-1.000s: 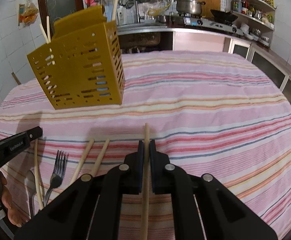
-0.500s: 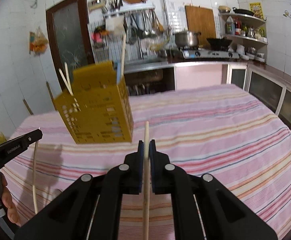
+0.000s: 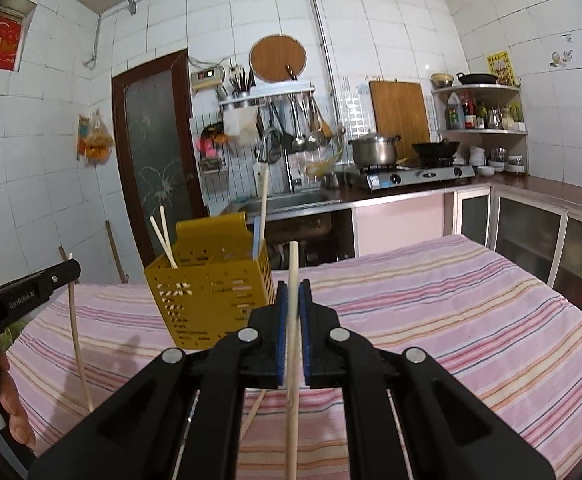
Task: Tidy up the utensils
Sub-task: 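Close the left tool on a chopstick while the right tool carries its chopstick to the yellow holder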
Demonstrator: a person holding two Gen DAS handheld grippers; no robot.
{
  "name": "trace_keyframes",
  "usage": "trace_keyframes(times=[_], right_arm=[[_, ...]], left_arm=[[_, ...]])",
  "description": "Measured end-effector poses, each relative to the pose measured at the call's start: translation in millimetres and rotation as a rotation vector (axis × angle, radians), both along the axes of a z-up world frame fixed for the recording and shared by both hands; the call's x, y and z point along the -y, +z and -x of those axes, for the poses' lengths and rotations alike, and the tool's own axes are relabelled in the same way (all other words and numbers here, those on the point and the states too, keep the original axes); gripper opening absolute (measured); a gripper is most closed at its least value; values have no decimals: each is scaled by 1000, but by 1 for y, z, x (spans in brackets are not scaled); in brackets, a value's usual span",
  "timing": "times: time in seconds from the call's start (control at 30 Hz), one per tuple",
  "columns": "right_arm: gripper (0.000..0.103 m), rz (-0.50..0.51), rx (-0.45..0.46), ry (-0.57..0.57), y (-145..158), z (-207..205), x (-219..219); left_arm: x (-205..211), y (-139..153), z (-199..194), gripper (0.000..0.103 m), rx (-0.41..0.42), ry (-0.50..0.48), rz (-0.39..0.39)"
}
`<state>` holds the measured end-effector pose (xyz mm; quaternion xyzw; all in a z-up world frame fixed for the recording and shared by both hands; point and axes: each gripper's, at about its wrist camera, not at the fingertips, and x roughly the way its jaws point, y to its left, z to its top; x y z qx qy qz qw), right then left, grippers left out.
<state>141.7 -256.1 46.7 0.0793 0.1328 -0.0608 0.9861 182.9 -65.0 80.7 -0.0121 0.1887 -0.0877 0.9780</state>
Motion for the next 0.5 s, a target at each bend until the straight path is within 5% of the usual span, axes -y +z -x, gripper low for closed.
trace_keyframes(times=[0.5], right_arm=[[6, 29, 75, -15, 3, 6, -7]], left_arm=[[2, 13, 20, 4, 69, -8, -38]])
